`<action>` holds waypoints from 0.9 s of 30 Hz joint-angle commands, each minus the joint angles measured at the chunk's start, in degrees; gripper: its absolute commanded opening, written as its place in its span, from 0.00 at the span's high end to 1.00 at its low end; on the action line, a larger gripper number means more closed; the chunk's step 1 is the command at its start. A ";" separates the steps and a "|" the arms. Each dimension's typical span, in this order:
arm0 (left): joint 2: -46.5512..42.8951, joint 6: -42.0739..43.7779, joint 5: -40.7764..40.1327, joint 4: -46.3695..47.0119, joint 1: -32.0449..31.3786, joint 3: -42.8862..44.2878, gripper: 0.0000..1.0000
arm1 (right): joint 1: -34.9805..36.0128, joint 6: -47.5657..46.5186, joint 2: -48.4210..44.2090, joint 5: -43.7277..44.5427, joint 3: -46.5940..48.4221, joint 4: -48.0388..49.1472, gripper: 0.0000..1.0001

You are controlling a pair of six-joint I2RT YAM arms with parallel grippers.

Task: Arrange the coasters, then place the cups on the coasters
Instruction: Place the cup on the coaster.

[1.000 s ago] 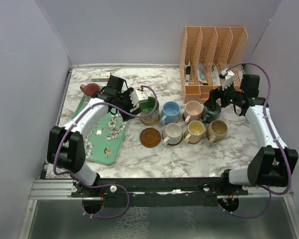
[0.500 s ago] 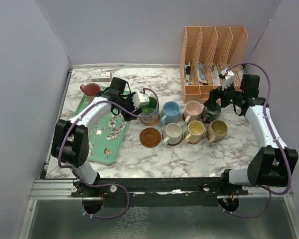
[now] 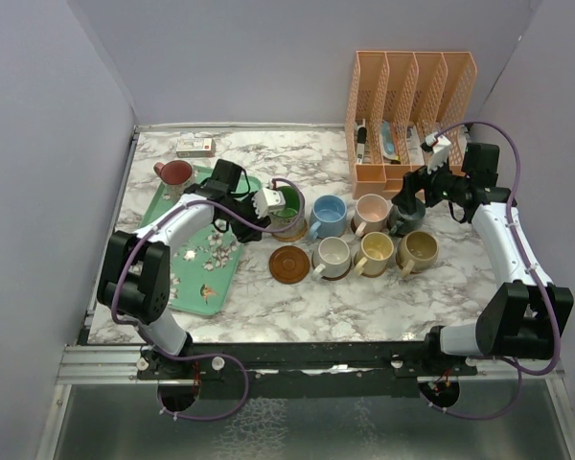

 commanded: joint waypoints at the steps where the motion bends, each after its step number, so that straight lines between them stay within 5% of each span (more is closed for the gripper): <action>1: -2.50 -1.91 3.17 -0.02 0.02 -1.28 0.52 | 0.22 -0.60 0.24 -0.89 0.44 -0.83 0.02; 27: -4.56 -7.47 7.01 0.07 -0.81 -1.61 0.53 | 0.18 -0.49 0.72 -1.18 0.35 -0.83 0.02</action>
